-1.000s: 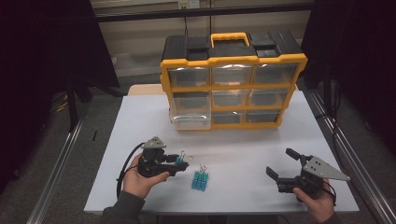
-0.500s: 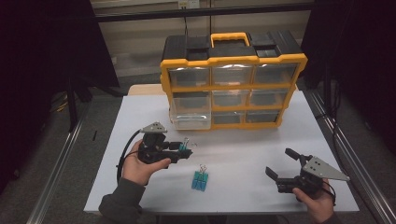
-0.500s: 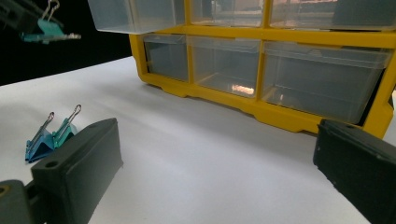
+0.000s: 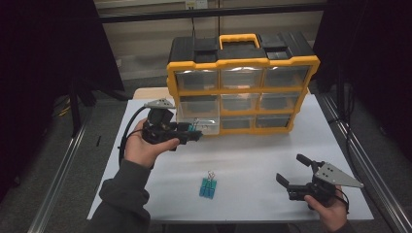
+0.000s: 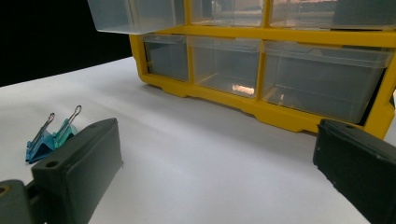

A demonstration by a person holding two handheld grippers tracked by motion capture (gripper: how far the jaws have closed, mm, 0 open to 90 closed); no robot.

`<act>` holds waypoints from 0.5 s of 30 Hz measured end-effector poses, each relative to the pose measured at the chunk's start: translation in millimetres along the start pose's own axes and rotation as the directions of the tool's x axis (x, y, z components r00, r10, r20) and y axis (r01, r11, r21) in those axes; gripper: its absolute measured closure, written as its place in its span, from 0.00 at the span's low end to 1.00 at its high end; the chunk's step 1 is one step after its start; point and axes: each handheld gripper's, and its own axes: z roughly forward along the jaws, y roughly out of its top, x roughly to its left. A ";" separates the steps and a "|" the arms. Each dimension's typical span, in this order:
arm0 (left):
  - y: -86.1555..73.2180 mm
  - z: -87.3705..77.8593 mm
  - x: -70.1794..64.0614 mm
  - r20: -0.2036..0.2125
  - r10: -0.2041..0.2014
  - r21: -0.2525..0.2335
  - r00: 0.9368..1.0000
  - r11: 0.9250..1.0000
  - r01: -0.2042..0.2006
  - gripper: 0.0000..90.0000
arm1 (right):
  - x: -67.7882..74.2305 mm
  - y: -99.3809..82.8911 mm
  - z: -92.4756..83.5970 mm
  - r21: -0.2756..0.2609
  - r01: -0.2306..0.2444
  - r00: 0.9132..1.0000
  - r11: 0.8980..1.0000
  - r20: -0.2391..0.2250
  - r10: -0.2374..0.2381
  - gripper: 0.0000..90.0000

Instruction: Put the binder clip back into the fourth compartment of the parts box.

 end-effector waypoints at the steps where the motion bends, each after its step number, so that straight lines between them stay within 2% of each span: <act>1: 4.0 -0.3 0.8 0.000 -0.003 -0.006 1.000 1.000 0.003 0.55 | 0.1 0.1 -0.3 0.000 -0.002 1.000 1.000 -0.001 0.002 0.01; 2: 8.1 -0.4 1.6 0.004 -0.014 -0.010 1.000 1.000 0.014 0.55 | 0.3 0.2 -0.4 -0.001 -0.004 1.000 1.000 -0.001 0.004 0.01; 5: 21.0 -1.1 3.0 -0.010 -0.009 -0.019 1.000 1.000 0.008 0.55 | 0.0 -0.1 -0.1 -0.002 -0.005 1.000 1.000 -0.001 0.005 0.01; 6: 21.0 -1.1 3.0 -0.010 -0.009 -0.019 1.000 1.000 0.008 0.55 | 0.0 -0.1 -0.1 -0.002 -0.005 1.000 1.000 -0.001 0.005 0.01; 7: 28.2 0.6 5.9 -0.023 -0.012 -0.035 1.000 0.999 0.011 0.55 | -0.2 0.0 -0.4 -0.004 -0.011 1.000 1.000 0.004 0.011 0.01; 8: 28.2 0.6 5.9 -0.023 -0.012 -0.035 1.000 0.999 0.011 0.55 | -0.2 0.0 -0.4 -0.004 -0.011 1.000 1.000 0.004 0.011 0.01; 9: 33.5 3.8 9.8 -0.049 -0.006 -0.026 0.999 1.000 0.005 0.55 | -0.9 -0.1 -0.7 -0.001 -0.010 1.000 1.000 0.000 0.010 0.01; 13: 37.8 13.0 20.6 -0.088 -0.023 -0.026 0.996 0.999 0.021 0.55 | -0.3 0.0 -0.4 -0.004 -0.011 1.000 1.000 0.001 0.011 0.01; 15: 38.2 15.4 23.1 -0.093 -0.029 -0.026 0.995 0.999 0.027 0.55 | -0.4 -0.1 -0.4 -0.006 -0.012 1.000 1.000 -0.001 0.012 0.01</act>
